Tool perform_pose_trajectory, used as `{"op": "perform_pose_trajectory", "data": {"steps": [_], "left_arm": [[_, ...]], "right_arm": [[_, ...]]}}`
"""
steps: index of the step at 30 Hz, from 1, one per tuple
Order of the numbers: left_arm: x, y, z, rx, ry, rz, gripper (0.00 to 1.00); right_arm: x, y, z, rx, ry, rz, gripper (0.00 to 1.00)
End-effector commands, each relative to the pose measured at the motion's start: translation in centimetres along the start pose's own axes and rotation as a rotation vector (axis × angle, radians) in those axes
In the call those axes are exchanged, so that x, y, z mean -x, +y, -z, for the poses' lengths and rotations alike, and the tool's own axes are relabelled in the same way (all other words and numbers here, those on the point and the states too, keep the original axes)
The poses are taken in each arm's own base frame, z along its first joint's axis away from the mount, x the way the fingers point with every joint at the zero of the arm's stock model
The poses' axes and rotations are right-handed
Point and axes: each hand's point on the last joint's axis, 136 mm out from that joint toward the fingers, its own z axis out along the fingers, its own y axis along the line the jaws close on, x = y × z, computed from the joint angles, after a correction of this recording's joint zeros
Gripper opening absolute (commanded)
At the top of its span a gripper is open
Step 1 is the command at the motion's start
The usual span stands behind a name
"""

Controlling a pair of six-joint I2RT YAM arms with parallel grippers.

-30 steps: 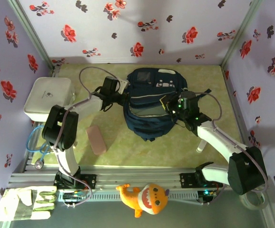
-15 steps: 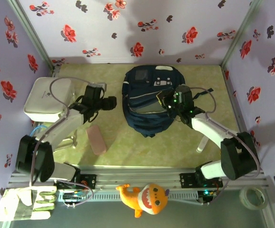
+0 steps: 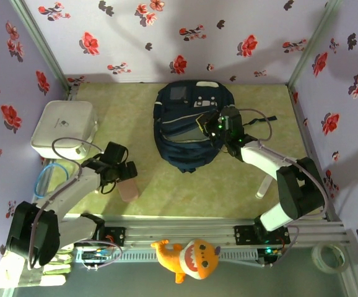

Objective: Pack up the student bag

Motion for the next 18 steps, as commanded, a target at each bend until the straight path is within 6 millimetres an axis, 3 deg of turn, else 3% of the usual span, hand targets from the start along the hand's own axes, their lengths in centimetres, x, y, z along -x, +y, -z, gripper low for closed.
{"op": "perform_pose_trajectory", "data": {"steps": [1,5,12,18], "left_arm": [[-1.2,1.2,-1.0,0.050,0.037,0.065,0.95],[-1.9,-0.4,-2.0,-0.024,0.089,0.068,0.95],[-2.9,-0.4,-3.2,-0.007,0.135,0.061,0.93],[-3.0,-0.3,-3.6,0.014,0.154,0.071,0.76]], "right_arm": [[-1.1,4.0,0.0,0.122,0.047,0.034,0.09],[-1.3,4.0,-0.1,0.121,0.053,0.033,0.09],[-1.6,3.8,-0.2,0.116,0.059,0.032,0.09],[-1.7,3.6,-0.4,0.116,0.064,0.023,0.09]]}}
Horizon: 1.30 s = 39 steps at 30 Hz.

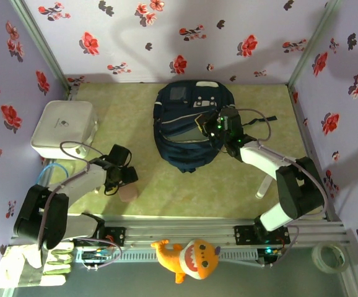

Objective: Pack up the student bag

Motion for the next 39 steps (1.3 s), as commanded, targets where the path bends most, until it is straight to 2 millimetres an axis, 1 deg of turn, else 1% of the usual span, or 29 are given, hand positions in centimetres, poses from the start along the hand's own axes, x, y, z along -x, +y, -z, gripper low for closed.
{"op": "perform_pose_trajectory", "data": {"steps": [1,4,5,6,7,9,11,13,16,20,24,28,32,37,39], "left_arm": [[-0.5,-0.4,-0.5,-0.015,0.034,0.021,0.71],[0.3,-1.1,0.2,-0.043,0.005,0.023,0.58],[0.8,-1.5,0.8,-0.066,-0.018,0.021,0.55],[1.4,-2.2,1.4,-0.098,-0.041,0.015,0.51],[2.2,-3.3,2.1,-0.151,-0.071,0.001,0.49],[3.9,-5.7,4.1,-0.268,-0.132,-0.010,0.48],[5.7,-8.5,6.5,-0.399,-0.192,-0.019,0.48],[6.8,-10.8,8.5,-0.502,-0.228,-0.022,0.47],[7.7,-14.0,10.8,-0.647,-0.237,-0.026,0.48],[8.2,-17.1,12.5,-0.777,-0.219,0.001,0.49],[8.4,-19.4,12.6,-0.845,-0.186,0.068,0.50],[8.9,-21.8,11.8,-0.905,-0.138,0.175,0.50],[10.5,-23.8,11.6,-0.952,-0.136,0.256,0.50],[12.3,-25.3,11.7,-1.016,-0.144,0.363,0.51],[12.7,-25.7,11.5,-1.040,-0.131,0.414,0.51]], "right_arm": [[-1.4,3.6,-0.2,0.111,0.059,0.020,0.09],[-1.4,3.9,-0.2,0.131,0.061,0.017,0.09],[-1.4,4.2,-0.3,0.145,0.067,0.014,0.09],[-1.5,4.5,-0.4,0.158,0.074,0.010,0.09],[-1.6,4.9,-0.5,0.175,0.081,0.007,0.09],[-1.7,5.7,-0.7,0.212,0.099,-0.003,0.09],[-1.7,6.6,-0.9,0.251,0.108,-0.015,0.09],[-1.6,7.5,-0.9,0.286,0.114,-0.024,0.09],[-1.5,9.0,-0.7,0.327,0.117,-0.020,0.09],[-1.4,11.2,0.0,0.385,0.115,0.001,0.09],[-1.3,13.4,0.7,0.440,0.117,0.018,0.10],[-1.2,15.0,1.2,0.479,0.116,0.022,0.10],[-1.2,15.6,1.4,0.504,0.117,0.014,0.10],[-1.2,15.5,1.6,0.506,0.112,0.007,0.10],[-1.2,15.3,1.6,0.505,0.109,0.003,0.10]]}}
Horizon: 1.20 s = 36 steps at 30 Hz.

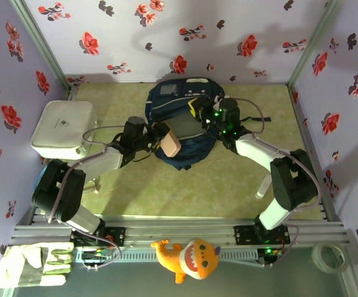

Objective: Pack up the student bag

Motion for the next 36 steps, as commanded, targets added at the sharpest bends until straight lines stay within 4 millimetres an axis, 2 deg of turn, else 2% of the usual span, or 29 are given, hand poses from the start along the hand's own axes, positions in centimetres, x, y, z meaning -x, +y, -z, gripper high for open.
{"op": "perform_pose_trajectory", "data": {"steps": [1,7,10,13,18,25,31,36], "left_arm": [[1.8,-4.9,-0.3,-0.175,-0.069,0.095,0.52],[2.6,-6.1,-1.7,-0.232,-0.087,0.168,0.58],[3.2,-7.5,-2.3,-0.300,-0.105,0.187,0.62],[3.3,-8.0,-3.2,-0.328,-0.103,0.207,0.71],[3.6,-7.0,-3.7,-0.309,-0.118,0.216,0.77],[3.3,-4.3,-2.6,-0.232,-0.145,0.201,0.91],[3.3,-4.3,-2.5,-0.228,-0.139,0.185,0.90],[2.0,-2.1,-2.2,-0.153,-0.103,0.150,0.83]], "right_arm": [[-2.6,8.0,1.0,0.254,0.093,0.078,0.10],[-2.7,7.9,0.9,0.256,0.091,0.075,0.10],[-2.6,7.7,0.8,0.254,0.088,0.071,0.10],[-2.7,7.4,0.8,0.255,0.086,0.065,0.10],[-2.6,7.2,0.9,0.249,0.082,0.064,0.10],[-2.5,6.4,0.9,0.226,0.073,0.070,0.10],[-2.5,6.1,0.9,0.218,0.071,0.067,0.10],[-2.4,5.8,1.0,0.204,0.067,0.071,0.10]]}}
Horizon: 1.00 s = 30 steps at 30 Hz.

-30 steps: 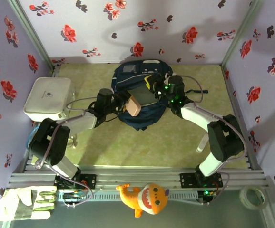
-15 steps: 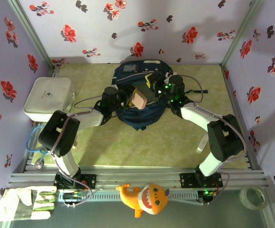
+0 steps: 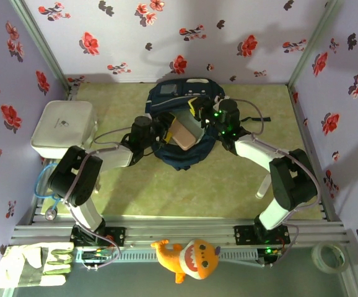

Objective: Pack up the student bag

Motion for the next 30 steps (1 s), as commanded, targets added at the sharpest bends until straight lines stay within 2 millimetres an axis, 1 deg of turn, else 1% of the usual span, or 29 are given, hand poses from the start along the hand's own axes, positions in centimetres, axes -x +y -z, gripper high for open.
{"op": "perform_pose_trajectory", "data": {"steps": [1,5,8,11,14,15,17,18,21,24,26,28,29,30], "left_arm": [[0.2,0.0,1.5,0.017,-0.012,-0.055,0.81],[-1.0,2.8,2.5,0.133,0.015,-0.125,0.70],[-1.7,4.6,2.8,0.203,0.022,-0.167,0.62],[-2.1,5.7,2.5,0.239,0.032,-0.179,0.56],[-2.3,5.8,2.0,0.245,0.046,-0.215,0.53],[-2.3,5.7,2.2,0.245,0.045,-0.232,0.53],[-2.2,4.8,2.9,0.226,0.041,-0.297,0.55],[-2.1,4.4,3.4,0.227,0.040,-0.325,0.57],[-2.2,3.0,5.6,0.230,0.051,-0.490,0.66],[-2.2,1.8,7.9,0.245,0.069,-0.705,0.75],[-2.5,0.2,9.0,0.225,0.094,-0.891,0.80],[-2.8,-0.9,9.7,0.232,0.120,-1.072,0.84],[-2.6,-1.5,9.9,0.246,0.128,-1.155,0.85],[-2.4,-1.7,9.8,0.269,0.141,-1.218,0.85]], "right_arm": [[-2.6,5.6,1.0,0.178,0.089,0.088,0.10],[-2.6,5.6,0.9,0.177,0.090,0.091,0.10],[-2.6,5.8,1.0,0.179,0.093,0.092,0.10],[-2.7,5.7,1.0,0.178,0.093,0.092,0.10],[-2.8,5.4,1.1,0.172,0.097,0.089,0.09],[-2.8,5.2,1.1,0.167,0.097,0.088,0.09],[-2.8,4.9,1.4,0.160,0.094,0.090,0.09],[-2.7,4.6,1.5,0.151,0.093,0.089,0.09],[-2.2,3.5,2.0,0.125,0.074,0.088,0.09],[-1.6,2.8,2.5,0.107,0.059,0.084,0.09],[-1.3,2.7,2.8,0.103,0.050,0.084,0.09],[-1.0,2.7,3.1,0.101,0.045,0.086,0.09],[-1.0,2.8,3.2,0.101,0.043,0.088,0.09],[-0.9,2.9,3.3,0.099,0.041,0.091,0.09]]}}
